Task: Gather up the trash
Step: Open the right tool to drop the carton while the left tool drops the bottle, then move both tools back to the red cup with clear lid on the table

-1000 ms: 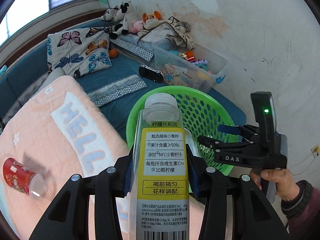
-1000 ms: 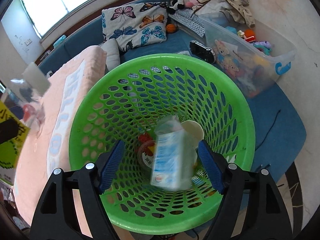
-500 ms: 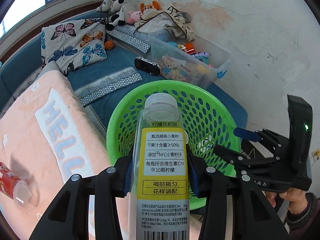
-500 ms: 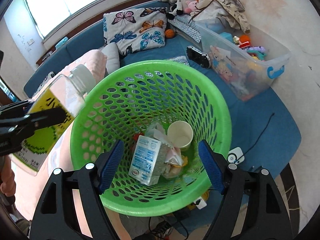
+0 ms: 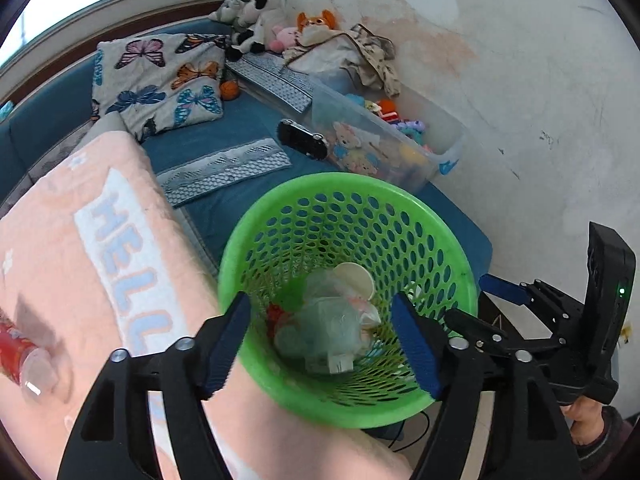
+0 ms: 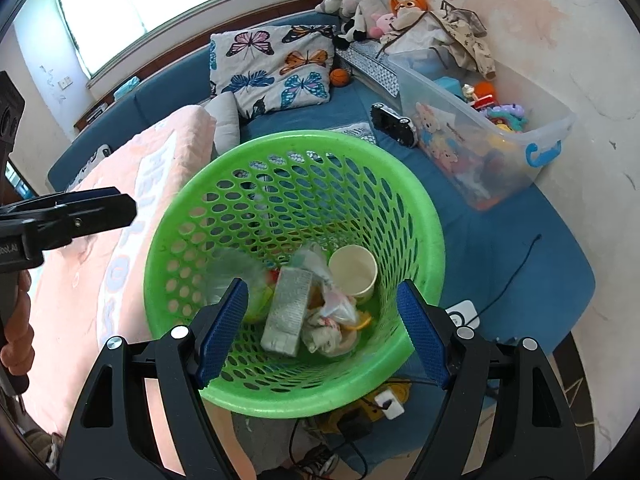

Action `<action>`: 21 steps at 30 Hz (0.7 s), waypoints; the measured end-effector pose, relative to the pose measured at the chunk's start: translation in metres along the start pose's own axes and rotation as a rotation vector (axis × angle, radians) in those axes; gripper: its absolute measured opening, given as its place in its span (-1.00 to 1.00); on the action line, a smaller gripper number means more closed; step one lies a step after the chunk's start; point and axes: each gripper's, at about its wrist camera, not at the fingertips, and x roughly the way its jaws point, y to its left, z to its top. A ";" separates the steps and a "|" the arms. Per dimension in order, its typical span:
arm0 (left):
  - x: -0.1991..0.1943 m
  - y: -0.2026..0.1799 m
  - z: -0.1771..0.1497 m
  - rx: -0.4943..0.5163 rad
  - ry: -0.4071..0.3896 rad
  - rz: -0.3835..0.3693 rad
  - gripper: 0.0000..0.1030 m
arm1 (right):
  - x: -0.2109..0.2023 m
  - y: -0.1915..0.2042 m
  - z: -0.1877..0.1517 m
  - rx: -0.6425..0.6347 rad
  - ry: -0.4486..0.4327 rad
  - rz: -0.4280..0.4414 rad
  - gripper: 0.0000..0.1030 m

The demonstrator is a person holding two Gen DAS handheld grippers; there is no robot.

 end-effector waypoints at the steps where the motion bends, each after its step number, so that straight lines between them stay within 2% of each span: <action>1: -0.003 0.004 -0.002 -0.009 -0.003 0.006 0.42 | -0.001 0.002 -0.001 -0.005 0.000 0.003 0.49; 8: -0.028 0.032 -0.017 -0.039 -0.021 0.066 0.42 | -0.007 0.021 -0.007 -0.045 -0.003 0.029 0.54; 17: -0.077 0.076 -0.045 -0.096 -0.080 0.127 0.59 | -0.014 0.067 -0.007 -0.111 -0.013 0.066 0.62; 21: -0.098 0.110 -0.060 -0.170 -0.110 0.154 0.69 | -0.014 0.095 -0.008 -0.151 -0.015 0.086 0.68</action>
